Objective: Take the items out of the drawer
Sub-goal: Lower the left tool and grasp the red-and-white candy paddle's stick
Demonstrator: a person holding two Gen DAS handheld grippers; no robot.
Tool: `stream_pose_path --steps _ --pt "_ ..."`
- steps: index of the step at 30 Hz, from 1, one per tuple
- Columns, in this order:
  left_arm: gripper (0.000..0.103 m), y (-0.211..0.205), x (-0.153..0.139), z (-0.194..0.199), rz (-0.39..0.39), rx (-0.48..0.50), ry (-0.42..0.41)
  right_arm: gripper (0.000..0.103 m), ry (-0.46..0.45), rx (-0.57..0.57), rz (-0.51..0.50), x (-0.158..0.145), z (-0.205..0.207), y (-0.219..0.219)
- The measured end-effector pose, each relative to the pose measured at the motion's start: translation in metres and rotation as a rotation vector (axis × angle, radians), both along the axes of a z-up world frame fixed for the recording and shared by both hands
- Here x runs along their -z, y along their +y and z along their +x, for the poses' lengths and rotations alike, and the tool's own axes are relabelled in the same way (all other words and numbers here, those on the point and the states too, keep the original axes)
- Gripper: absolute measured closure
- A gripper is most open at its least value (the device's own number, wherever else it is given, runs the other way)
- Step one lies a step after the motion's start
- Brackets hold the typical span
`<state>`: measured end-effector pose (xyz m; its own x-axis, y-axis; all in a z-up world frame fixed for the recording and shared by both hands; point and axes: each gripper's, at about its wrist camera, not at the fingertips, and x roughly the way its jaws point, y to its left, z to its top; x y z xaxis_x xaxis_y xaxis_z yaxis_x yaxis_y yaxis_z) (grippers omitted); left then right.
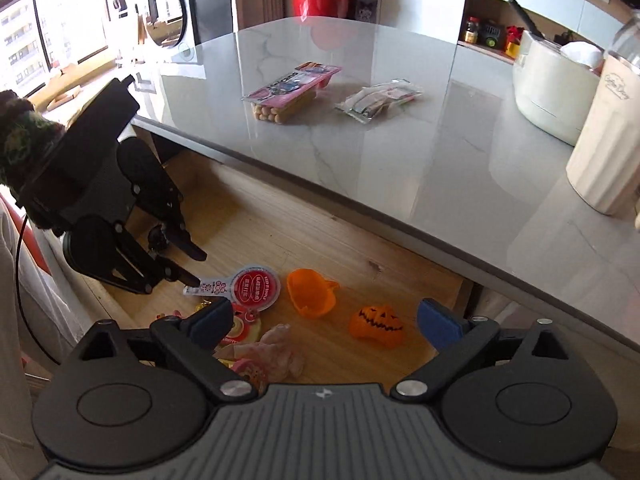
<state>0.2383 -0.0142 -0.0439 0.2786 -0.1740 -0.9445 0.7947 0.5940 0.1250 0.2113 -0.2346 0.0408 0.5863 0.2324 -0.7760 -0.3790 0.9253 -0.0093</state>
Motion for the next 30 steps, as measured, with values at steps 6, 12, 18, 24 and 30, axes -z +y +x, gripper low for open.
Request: stream_pose_path --steps 6,12,18,24,30 --pt "0.073 -0.006 0.022 0.009 0.055 -0.024 0.043 0.004 0.037 0.027 0.036 0.011 0.004 -0.013" --pt "0.066 -0.004 0.022 0.013 0.019 -0.057 0.060 0.004 0.031 0.004 0.040 0.013 0.002 -0.011" --pt "0.073 -0.003 0.023 0.013 0.084 -0.091 0.052 0.004 0.033 0.011 0.029 0.017 0.003 -0.010" --pt "0.080 0.012 0.022 0.030 0.052 -0.192 0.067 0.003 0.047 0.013 0.010 0.022 0.006 -0.005" --pt "0.082 0.013 0.020 0.024 -0.012 -0.117 -0.028 0.000 0.043 0.000 -0.005 0.023 0.006 0.001"
